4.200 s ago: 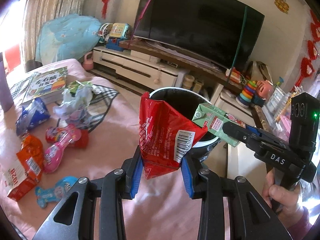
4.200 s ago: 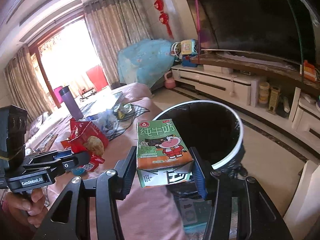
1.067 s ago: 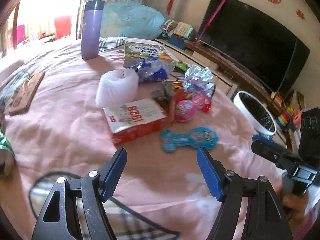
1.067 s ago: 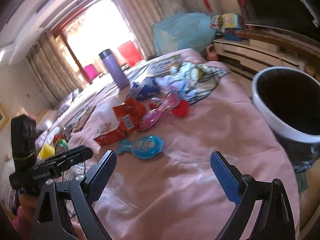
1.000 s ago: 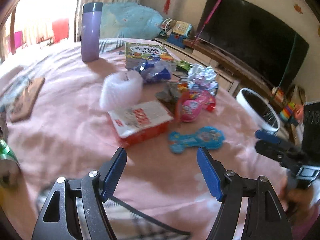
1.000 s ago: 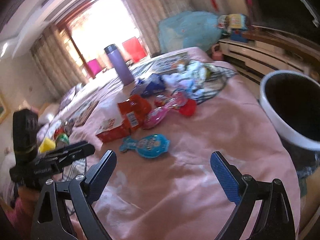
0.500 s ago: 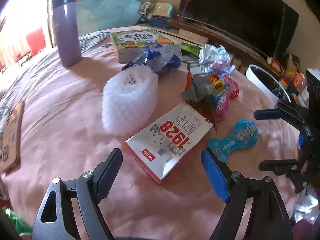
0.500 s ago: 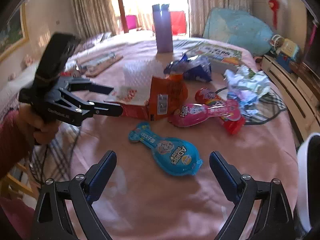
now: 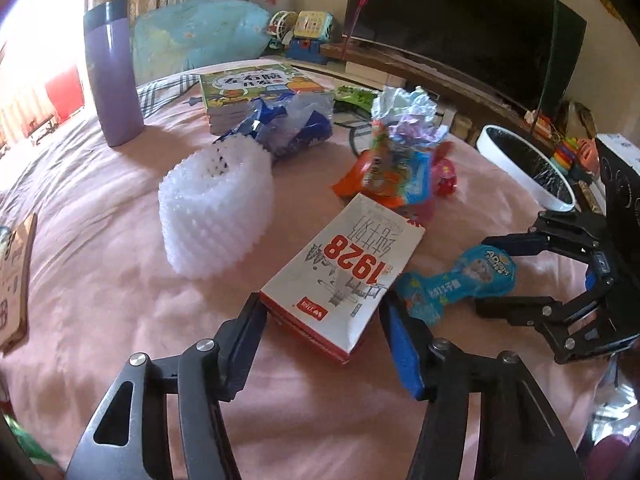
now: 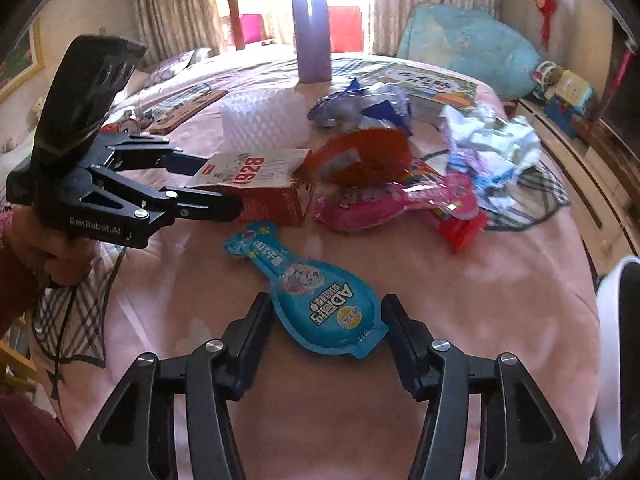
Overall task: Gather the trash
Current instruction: 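Grasp the white printed box with the left gripper while the right gripper grasps the blue candy package, then carry the box and candy package over the bin and open both grippers, then move both tools back over the bed toward the remaining trash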
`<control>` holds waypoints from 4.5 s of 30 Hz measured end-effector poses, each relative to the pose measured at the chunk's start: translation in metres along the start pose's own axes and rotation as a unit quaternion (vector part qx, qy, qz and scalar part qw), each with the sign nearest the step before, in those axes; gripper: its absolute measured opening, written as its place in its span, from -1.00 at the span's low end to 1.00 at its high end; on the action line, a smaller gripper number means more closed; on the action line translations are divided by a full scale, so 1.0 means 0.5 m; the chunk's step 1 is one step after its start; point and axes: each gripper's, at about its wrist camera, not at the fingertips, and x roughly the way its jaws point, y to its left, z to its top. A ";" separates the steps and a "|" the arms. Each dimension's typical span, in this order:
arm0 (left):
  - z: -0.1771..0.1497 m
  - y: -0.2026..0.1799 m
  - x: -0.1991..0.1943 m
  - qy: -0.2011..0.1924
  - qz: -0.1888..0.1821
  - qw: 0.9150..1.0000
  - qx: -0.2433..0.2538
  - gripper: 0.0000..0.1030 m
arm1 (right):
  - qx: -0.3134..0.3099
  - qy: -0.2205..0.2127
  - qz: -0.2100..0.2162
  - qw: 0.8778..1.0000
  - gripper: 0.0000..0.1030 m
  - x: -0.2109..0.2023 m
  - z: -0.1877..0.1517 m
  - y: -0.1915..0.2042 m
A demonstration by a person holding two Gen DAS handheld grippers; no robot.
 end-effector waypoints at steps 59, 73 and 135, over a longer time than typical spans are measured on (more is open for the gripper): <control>0.202 -0.435 0.125 -0.038 -0.074 0.996 0.038 0.07 | 0.293 -0.143 -0.169 0.930 -0.03 -0.339 -0.210 -0.405; 0.266 -0.483 0.219 -0.020 -0.059 0.997 0.046 0.08 | 0.303 -0.115 -0.169 0.931 -0.03 -0.308 -0.204 -0.479; -0.066 -0.105 -0.115 -0.073 0.015 0.980 -0.182 0.50 | 0.282 -0.116 -0.015 0.952 0.80 -0.154 -0.101 -0.139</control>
